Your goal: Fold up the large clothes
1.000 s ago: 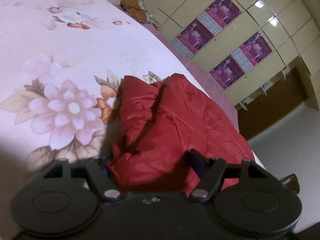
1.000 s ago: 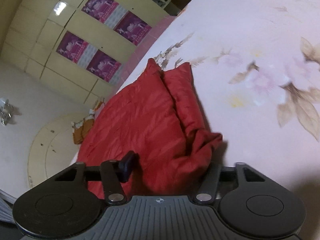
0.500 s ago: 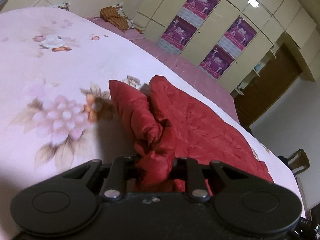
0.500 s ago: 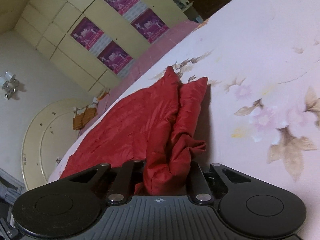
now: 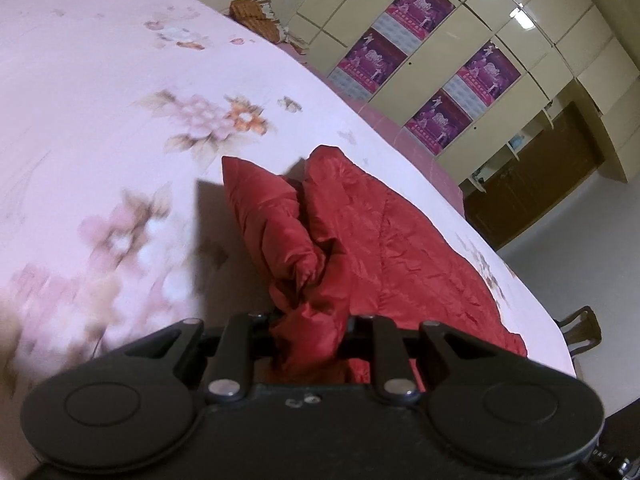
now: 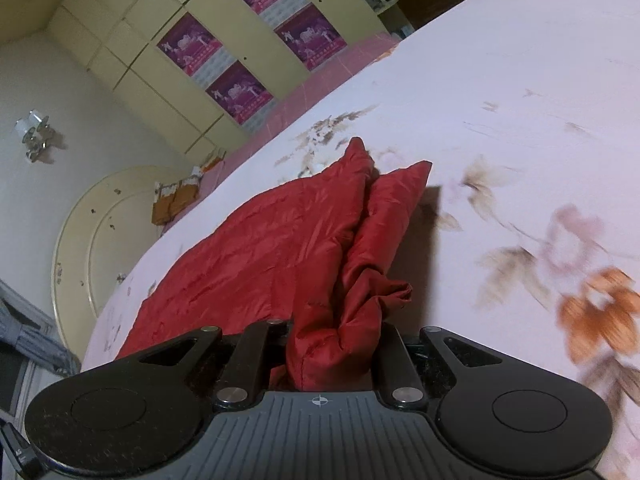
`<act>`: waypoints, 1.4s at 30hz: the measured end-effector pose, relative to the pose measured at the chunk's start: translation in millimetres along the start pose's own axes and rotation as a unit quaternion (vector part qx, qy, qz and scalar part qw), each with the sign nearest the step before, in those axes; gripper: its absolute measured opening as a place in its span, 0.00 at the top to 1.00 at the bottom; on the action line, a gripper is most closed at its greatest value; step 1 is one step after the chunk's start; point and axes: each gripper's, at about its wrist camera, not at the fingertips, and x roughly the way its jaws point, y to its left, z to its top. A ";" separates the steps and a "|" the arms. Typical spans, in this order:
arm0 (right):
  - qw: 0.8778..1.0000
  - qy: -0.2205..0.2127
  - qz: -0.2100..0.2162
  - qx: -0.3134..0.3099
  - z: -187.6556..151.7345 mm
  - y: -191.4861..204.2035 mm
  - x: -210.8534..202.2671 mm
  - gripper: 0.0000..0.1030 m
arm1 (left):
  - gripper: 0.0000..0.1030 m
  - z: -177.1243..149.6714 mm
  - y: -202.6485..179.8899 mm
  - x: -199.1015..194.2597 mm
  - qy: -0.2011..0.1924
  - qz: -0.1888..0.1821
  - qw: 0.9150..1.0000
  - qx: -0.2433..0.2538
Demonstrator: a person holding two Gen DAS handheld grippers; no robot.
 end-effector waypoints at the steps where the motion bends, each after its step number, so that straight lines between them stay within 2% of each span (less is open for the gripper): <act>1: 1.000 0.002 0.000 0.000 -3.9 -2.7 -4.8 0.88 | 0.81 -4.8 1.7 -5.4 0.001 0.000 1.000 -0.003; 10: 1.000 0.009 0.001 -0.003 -30.6 -16.4 -39.4 0.88 | 0.80 -32.5 10.9 -30.7 0.003 0.003 1.000 0.004; 12: 1.000 0.012 -0.003 -0.007 -31.5 -17.9 -35.5 0.88 | 0.77 -33.6 12.2 -26.4 0.003 0.009 1.000 0.014; 13: 1.000 0.016 -0.007 -0.010 -33.0 -20.0 -31.7 0.88 | 0.70 -33.9 13.9 -23.1 0.000 0.015 1.000 0.017; 15: 1.000 0.023 -0.013 -0.003 -36.0 -27.5 -22.0 0.86 | 0.51 -37.2 19.0 -21.5 -0.013 0.039 0.999 0.020; 16: 1.000 0.025 -0.013 0.008 -36.2 -32.3 -18.7 0.83 | 0.35 -39.1 22.4 -25.1 -0.024 0.056 0.998 0.018; 17: 1.000 0.024 -0.010 0.018 -36.0 -38.2 -18.5 0.79 | 0.26 -40.6 28.4 -29.8 -0.041 0.074 0.996 0.018; 19: 1.000 0.015 -0.010 0.021 -35.8 -43.8 -24.8 0.73 | 0.25 -41.1 42.9 -42.0 -0.061 0.104 0.993 0.014; 21: 1.000 0.001 -0.019 0.020 -34.2 -50.4 -35.8 0.63 | 0.28 -40.3 55.0 -55.9 -0.072 0.141 0.987 0.016; 22: 0.999 -0.014 -0.034 0.017 -32.7 -53.8 -43.5 0.61 | 0.28 -39.9 60.8 -63.3 -0.077 0.175 0.981 0.018; 23: 0.998 -0.028 -0.051 0.013 -31.5 -57.1 -50.2 0.54 | 0.28 -39.6 68.0 -70.5 -0.081 0.187 0.979 0.012; 26: 0.990 -0.066 -0.119 0.018 -24.4 -67.8 -74.6 0.53 | 0.29 -36.8 86.7 -97.2 -0.089 0.169 0.981 -0.034; 27: 0.988 -0.080 -0.129 0.018 -22.1 -68.9 -83.6 0.53 | 0.29 -37.4 88.5 -104.9 -0.092 0.153 0.983 -0.048; 29: 0.988 -0.099 -0.116 0.020 -17.7 -68.8 -98.9 0.53 | 0.29 -42.6 85.3 -112.2 -0.092 0.102 0.988 -0.071; 30: 0.988 -0.107 -0.113 0.012 -15.9 -62.5 -103.0 0.55 | 0.29 -46.6 81.0 -111.5 -0.089 0.063 0.991 -0.079; 31: 0.988 -0.112 -0.107 -0.003 -14.9 -53.9 -104.2 0.62 | 0.28 -51.0 77.2 -107.9 -0.085 0.037 0.992 -0.082; 32: 0.989 -0.111 -0.096 -0.020 -13.8 -41.5 -102.3 0.85 | 0.28 -53.1 70.6 -100.9 -0.077 0.021 0.993 -0.086; 33: 0.990 -0.108 -0.087 -0.034 -13.6 -27.8 -98.1 0.95 | 0.28 -55.5 65.8 -90.9 -0.063 0.009 0.994 -0.091; 36: 0.991 -0.095 -0.052 -0.077 -14.8 14.0 -78.6 0.97 | 0.28 -57.2 57.1 -57.8 -0.027 -0.011 0.994 -0.109; 42: 0.991 -0.035 -0.009 -0.126 -28.1 76.3 -26.2 0.97 | 0.28 -44.6 55.2 -24.7 -0.028 -0.039 0.991 -0.124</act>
